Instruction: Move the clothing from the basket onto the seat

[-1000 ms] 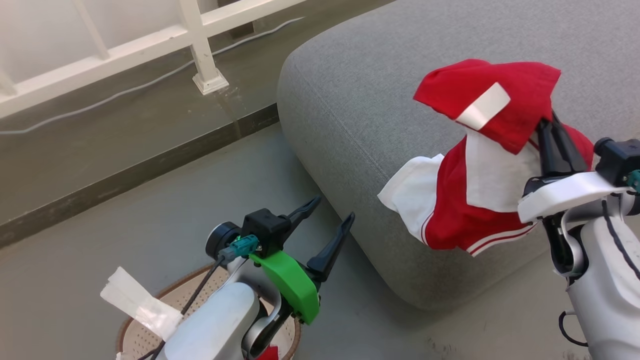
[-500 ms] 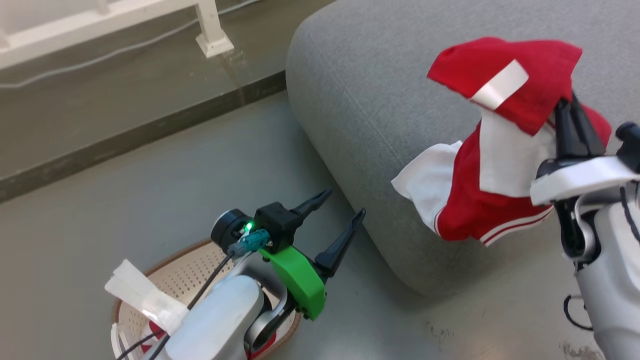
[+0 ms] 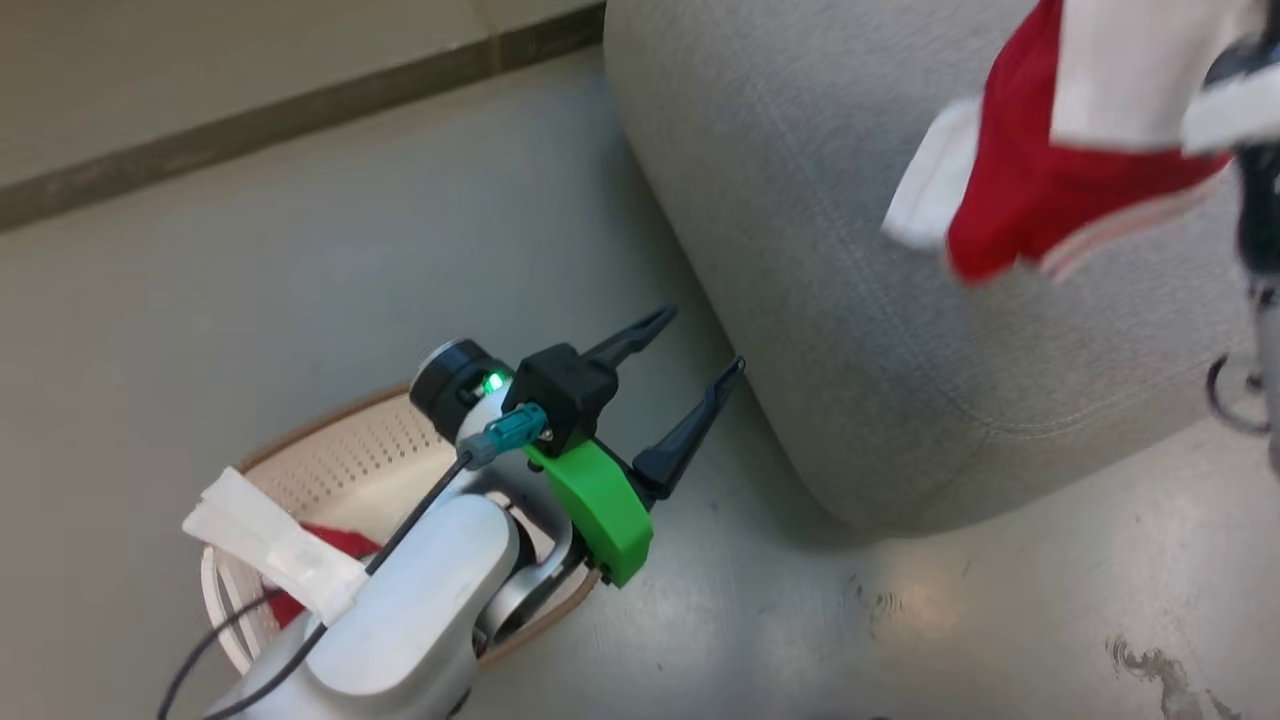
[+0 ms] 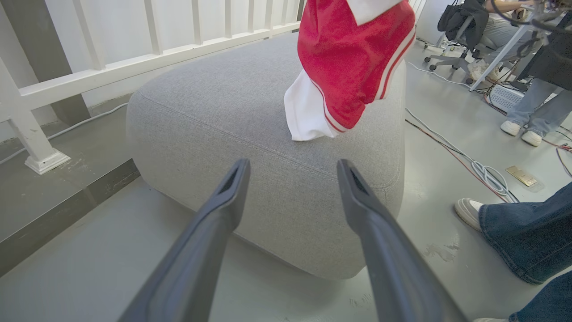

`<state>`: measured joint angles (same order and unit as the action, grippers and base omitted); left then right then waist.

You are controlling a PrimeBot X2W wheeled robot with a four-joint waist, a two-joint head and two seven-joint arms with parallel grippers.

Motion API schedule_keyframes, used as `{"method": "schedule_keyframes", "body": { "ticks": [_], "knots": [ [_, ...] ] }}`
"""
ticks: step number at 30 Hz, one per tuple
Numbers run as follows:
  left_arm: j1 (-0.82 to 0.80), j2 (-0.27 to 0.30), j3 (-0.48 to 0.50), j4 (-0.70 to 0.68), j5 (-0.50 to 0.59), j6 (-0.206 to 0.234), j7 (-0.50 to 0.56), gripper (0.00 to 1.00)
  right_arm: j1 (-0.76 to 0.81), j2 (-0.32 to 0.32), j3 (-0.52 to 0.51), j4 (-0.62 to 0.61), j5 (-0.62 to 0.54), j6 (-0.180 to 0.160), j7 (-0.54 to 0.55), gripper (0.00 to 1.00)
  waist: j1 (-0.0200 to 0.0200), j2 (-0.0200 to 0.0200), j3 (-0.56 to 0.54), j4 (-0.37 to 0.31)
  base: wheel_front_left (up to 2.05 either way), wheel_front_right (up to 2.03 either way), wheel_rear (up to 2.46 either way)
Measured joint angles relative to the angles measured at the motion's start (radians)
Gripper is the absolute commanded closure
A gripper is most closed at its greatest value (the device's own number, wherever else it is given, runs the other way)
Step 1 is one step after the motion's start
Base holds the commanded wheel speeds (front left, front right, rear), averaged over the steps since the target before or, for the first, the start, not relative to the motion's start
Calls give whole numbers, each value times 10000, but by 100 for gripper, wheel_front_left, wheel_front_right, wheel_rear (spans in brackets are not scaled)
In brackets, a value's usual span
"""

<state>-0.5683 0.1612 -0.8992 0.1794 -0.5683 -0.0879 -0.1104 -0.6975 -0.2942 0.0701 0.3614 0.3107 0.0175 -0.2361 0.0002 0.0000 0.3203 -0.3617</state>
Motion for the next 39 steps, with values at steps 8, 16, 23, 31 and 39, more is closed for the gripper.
{"method": "schedule_keyframes", "body": {
  "ticks": [8, 16, 23, 31, 39],
  "knots": [
    [-745, 146, -21, -734, 384, 0, 493, 0, -1879, -433, -625, 658, 251, -105, 384, 100, 0, 0, 1224, 506, 0, 0, 0],
    [-1376, 171, 8, -1350, 541, 0, 740, 0, -3255, -1106, -1141, 1244, 351, -372, 635, 100, 0, 0, 2326, 1044, 0, 0, 0],
    [-1690, 401, 173, -1653, 844, 0, 836, 0, -3871, -1509, -1354, 1894, 328, -650, 706, 100, 0, 0, 3178, 1492, 0, 0, 0],
    [-1809, 554, 267, -1967, 936, 81, 968, 0, -3871, -1394, -1521, 2949, 336, -813, 690, 100, -1, 0, 3891, 1813, 0, 0, 0],
    [-1881, 740, 238, -2084, 982, 88, 1024, 0, -3831, -882, -1528, 3843, 414, -901, 380, 100, -1, 0, 4260, 1829, 0, 0, 0]
  ]
}}
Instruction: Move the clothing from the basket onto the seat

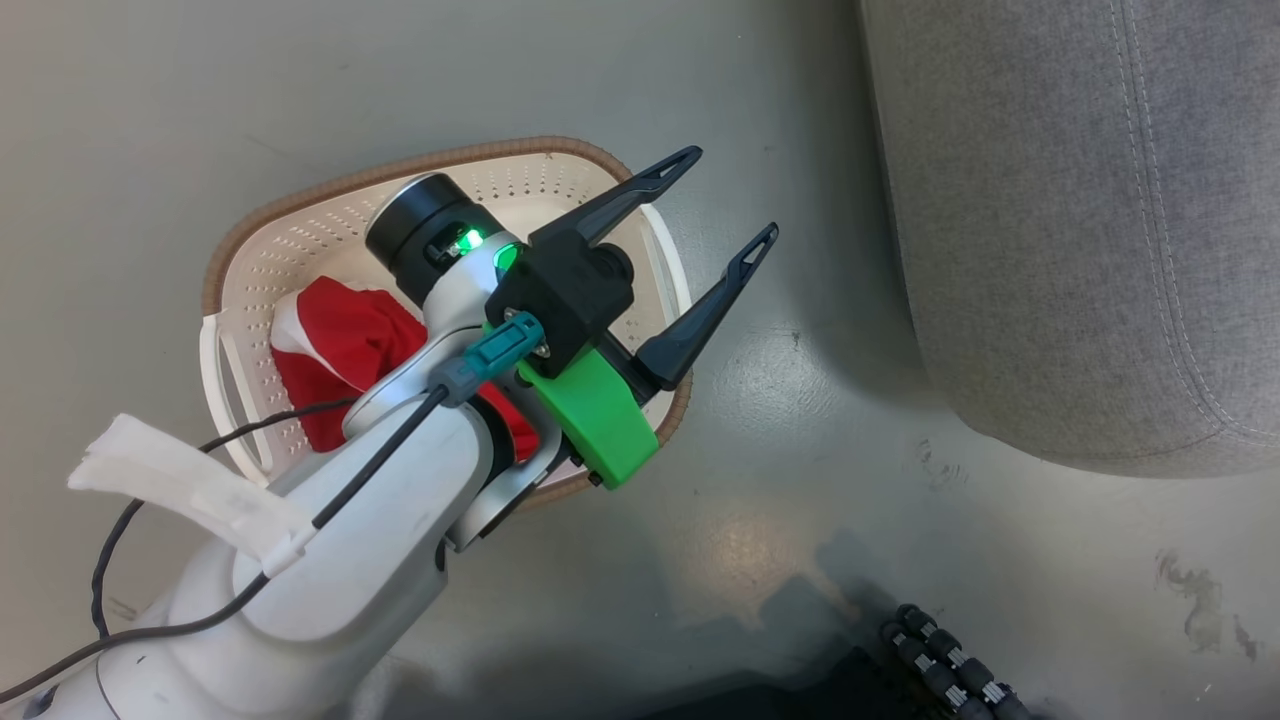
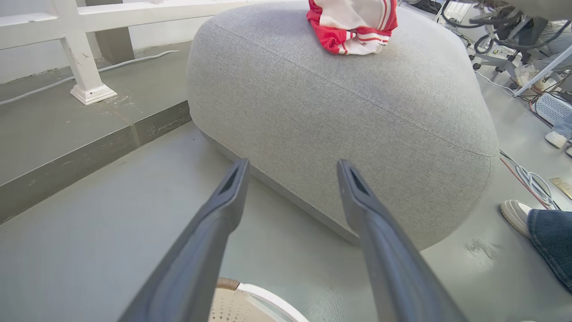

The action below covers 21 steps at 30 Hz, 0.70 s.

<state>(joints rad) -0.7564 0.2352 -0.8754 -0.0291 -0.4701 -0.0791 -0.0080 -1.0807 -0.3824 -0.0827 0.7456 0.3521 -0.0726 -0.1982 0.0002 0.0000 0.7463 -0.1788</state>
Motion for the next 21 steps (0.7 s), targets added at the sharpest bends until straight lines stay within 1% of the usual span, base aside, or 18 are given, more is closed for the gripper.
{"method": "schedule_keyframes", "body": {
  "ticks": [9, 10, 11, 12, 13, 14, 17, 20, 21],
  "knots": [
    [-13, 42, -50, -117, -2, -10, 77, 0, -1, 61, -15, 639, -2, -82, -224, 100, -1, 0, 53, -91, 0, 0, 0],
    [-13, 52, -52, -117, -2, -10, 81, 0, -6, 61, -6, 704, -4, -82, -226, 95, -1, 0, 54, -98, 0, 0, 0],
    [-13, 61, -52, -119, -2, -10, 94, 0, -11, 61, 2, 754, -6, -82, -230, 73, -1, 0, 54, -105, 0, 0, 0],
    [-13, 71, -52, -121, -2, -10, 136, 0, -18, 61, 15, 803, -8, -82, -261, 54, -1, 0, 53, -111, 0, 0, 0],
    [-13, 79, -52, -121, -2, -10, 134, 0, -20, 65, 29, 853, -8, -82, -314, 11, -1, 0, 50, -118, 0, 0, 0],
    [-13, 81, -52, -121, -2, -10, 134, 0, -22, 67, 48, 903, -12, -82, -314, 0, -1, 0, 46, -124, 0, 0, 0],
    [-13, 86, -54, -121, -2, -10, 136, 0, -24, 75, 194, 1064, -102, -63, -320, 0, -1, 0, 28, -144, 0, 0, 0],
    [-12, 104, -52, -123, -2, -12, 136, 0, -32, 90, 276, 1162, -117, 38, -405, 0, -1, 0, 0, -171, 0, 0, 0],
    [-12, 113, -48, -125, -2, -10, 136, 0, -32, 105, 301, 1179, -128, 119, -405, 0, -1, 0, -12, -183, 0, 0, 0]
  ]
}}
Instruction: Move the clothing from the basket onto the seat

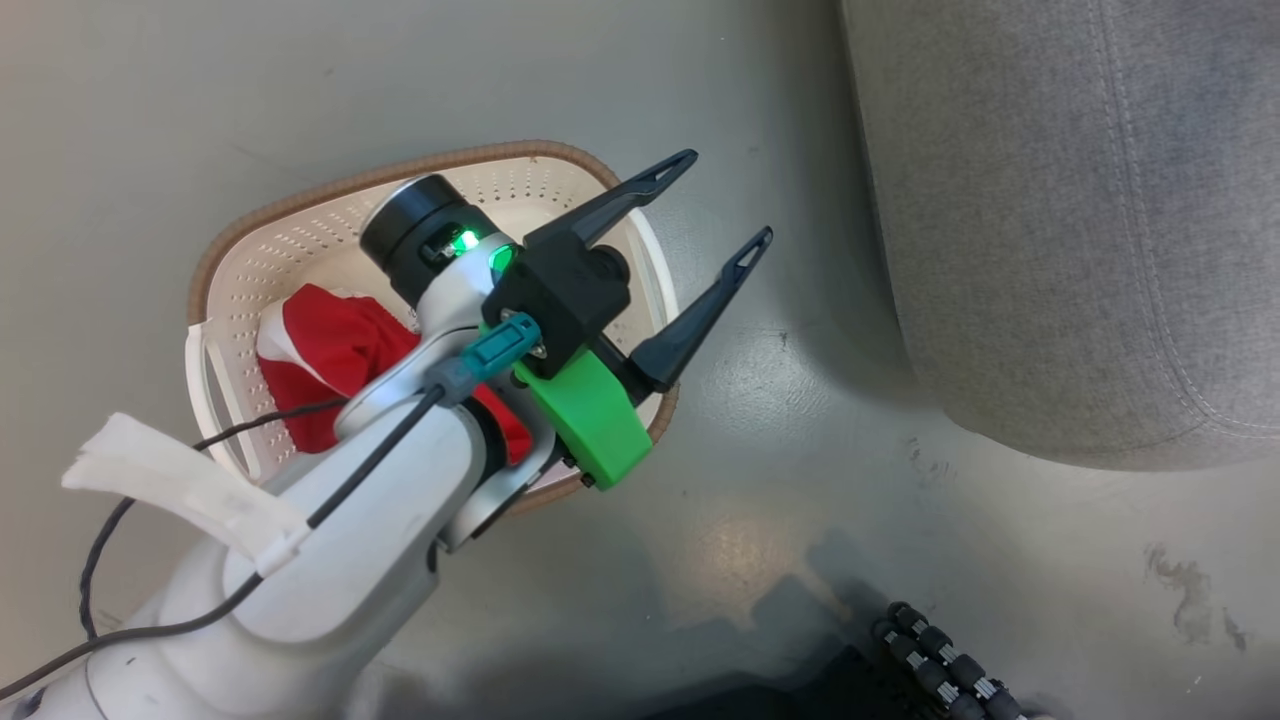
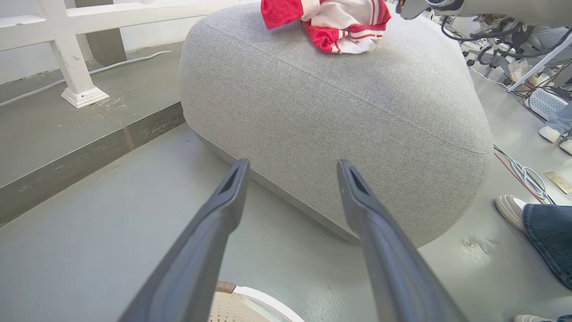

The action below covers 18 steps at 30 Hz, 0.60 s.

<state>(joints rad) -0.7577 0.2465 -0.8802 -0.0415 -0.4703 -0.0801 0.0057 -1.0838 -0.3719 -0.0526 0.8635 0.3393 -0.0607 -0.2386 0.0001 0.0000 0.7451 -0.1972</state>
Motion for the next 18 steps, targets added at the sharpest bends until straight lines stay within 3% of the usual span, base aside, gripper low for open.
{"method": "schedule_keyframes", "body": {
  "ticks": [14, 18],
  "knots": [
    [35, 500, 186, -48, -15, 25, 27, 0, 102, 899, 612, 58, -247, 867, -132, 0, 0, 0, -153, -741, 0, 0, 0],
    [92, 573, 326, -40, -81, 25, 23, 0, 377, 1001, 646, -63, -328, 974, -132, 0, -1, 0, -256, -1035, 0, 0, 0]
  ]
}}
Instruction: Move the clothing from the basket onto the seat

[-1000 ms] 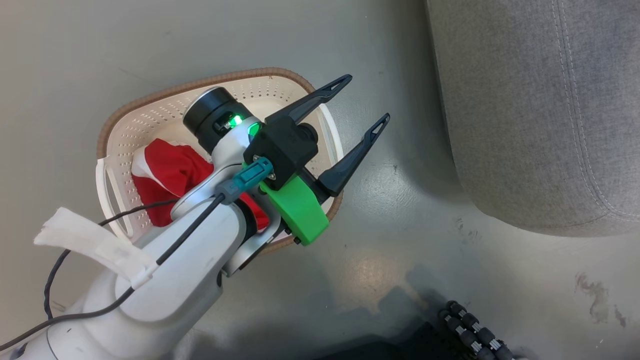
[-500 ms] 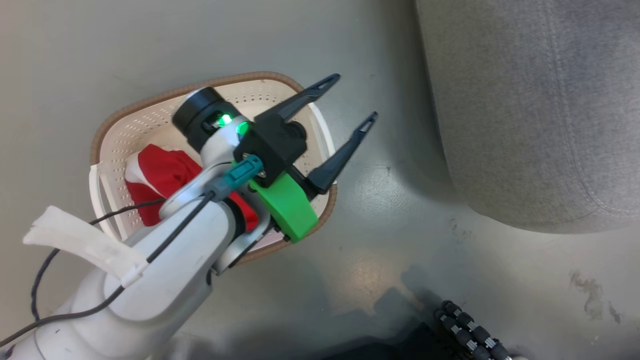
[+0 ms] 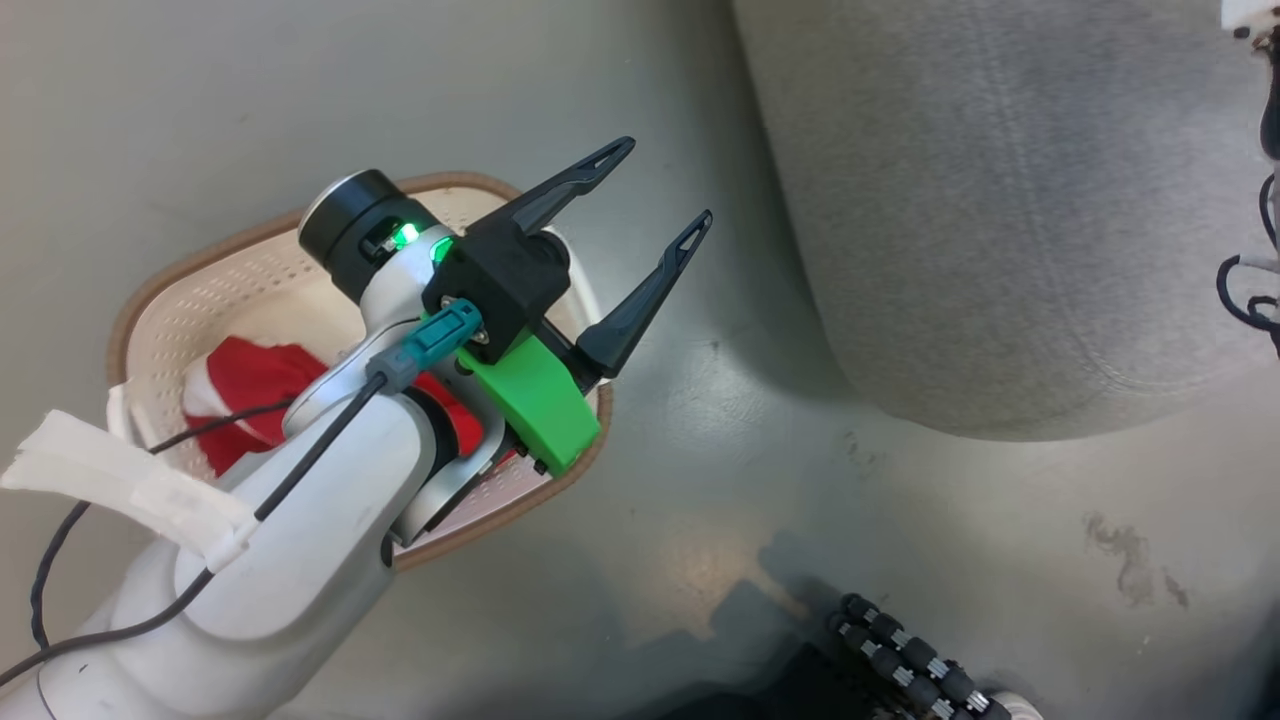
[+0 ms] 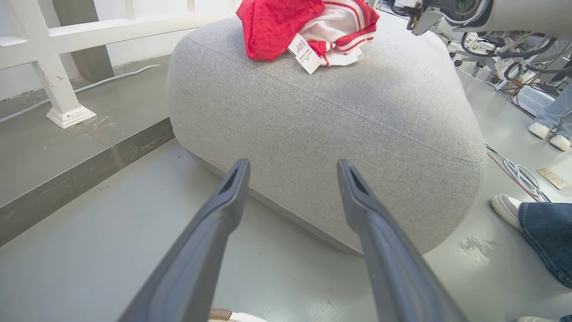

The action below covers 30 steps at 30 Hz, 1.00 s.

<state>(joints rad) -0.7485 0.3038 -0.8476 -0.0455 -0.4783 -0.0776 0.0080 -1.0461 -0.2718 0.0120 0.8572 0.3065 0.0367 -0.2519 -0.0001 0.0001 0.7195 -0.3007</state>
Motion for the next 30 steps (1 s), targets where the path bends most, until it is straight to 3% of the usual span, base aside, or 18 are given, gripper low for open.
{"method": "schedule_keyframes", "body": {
  "ticks": [16, 30],
  "knots": [
    [549, -52, 589, 732, -591, 86, -1070, 0, 1085, 21, -2, -1613, -623, 186, -4, 0, 0, 0, -1326, -526, 0, 0, 0],
    [2034, -359, 1388, 1979, -1367, 497, -2305, 0, 3005, 581, 543, -2824, -968, 468, -27, 0, 0, -1, -3141, 402, 0, 0, 0]
  ]
}}
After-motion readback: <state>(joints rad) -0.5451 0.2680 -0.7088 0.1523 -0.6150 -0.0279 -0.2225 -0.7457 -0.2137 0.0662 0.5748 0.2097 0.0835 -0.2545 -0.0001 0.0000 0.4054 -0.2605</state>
